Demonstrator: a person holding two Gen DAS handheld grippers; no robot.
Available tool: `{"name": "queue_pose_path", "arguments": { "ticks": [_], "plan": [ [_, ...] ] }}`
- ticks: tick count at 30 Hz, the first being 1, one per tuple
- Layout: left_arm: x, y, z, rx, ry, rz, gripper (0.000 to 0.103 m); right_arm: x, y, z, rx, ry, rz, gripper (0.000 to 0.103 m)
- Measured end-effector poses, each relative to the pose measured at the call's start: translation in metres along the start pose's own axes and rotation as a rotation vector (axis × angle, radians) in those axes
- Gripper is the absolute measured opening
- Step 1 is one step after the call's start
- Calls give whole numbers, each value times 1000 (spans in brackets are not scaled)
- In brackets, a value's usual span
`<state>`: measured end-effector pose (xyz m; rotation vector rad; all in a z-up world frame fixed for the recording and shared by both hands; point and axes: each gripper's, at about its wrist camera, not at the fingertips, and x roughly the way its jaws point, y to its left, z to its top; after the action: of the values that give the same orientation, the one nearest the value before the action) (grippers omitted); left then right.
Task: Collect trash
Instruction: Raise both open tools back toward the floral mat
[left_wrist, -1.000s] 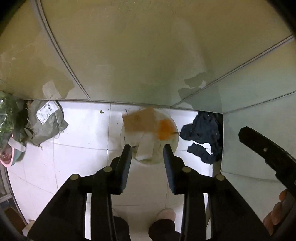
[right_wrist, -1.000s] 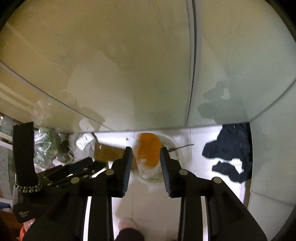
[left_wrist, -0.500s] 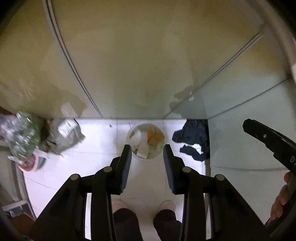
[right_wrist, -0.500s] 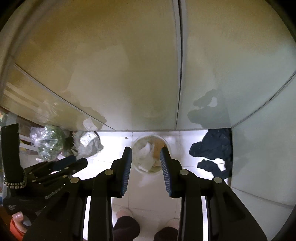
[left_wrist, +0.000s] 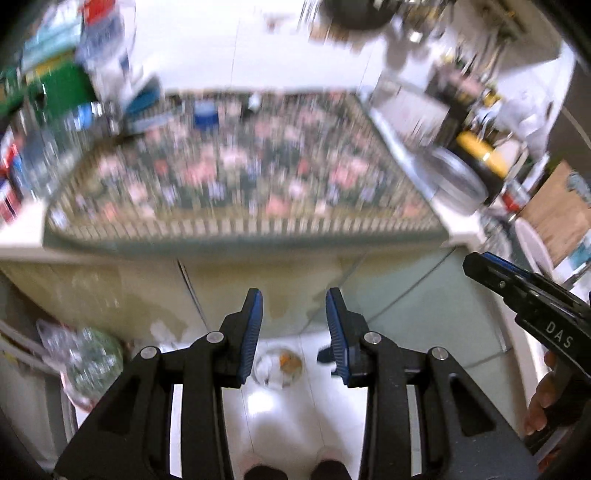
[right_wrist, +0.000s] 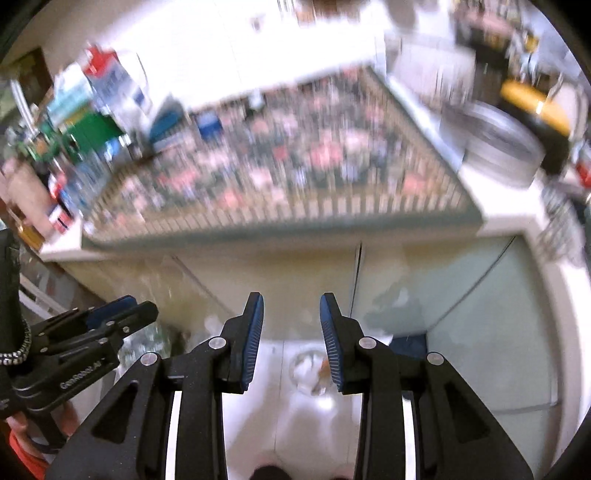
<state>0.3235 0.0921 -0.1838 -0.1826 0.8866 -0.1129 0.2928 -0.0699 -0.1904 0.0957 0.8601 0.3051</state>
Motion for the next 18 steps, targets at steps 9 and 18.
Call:
{"name": "queue_pose_path", "arguments": {
  "ticks": [9, 18],
  "plan": [
    [-102, 1, 46, 100, -218, -4, 50, -97, 44, 42, -13, -255, -37, 29],
    [-113, 3, 76, 85, -299, 60, 84, -116, 61, 75, -55, -373, -52, 64]
  ]
}}
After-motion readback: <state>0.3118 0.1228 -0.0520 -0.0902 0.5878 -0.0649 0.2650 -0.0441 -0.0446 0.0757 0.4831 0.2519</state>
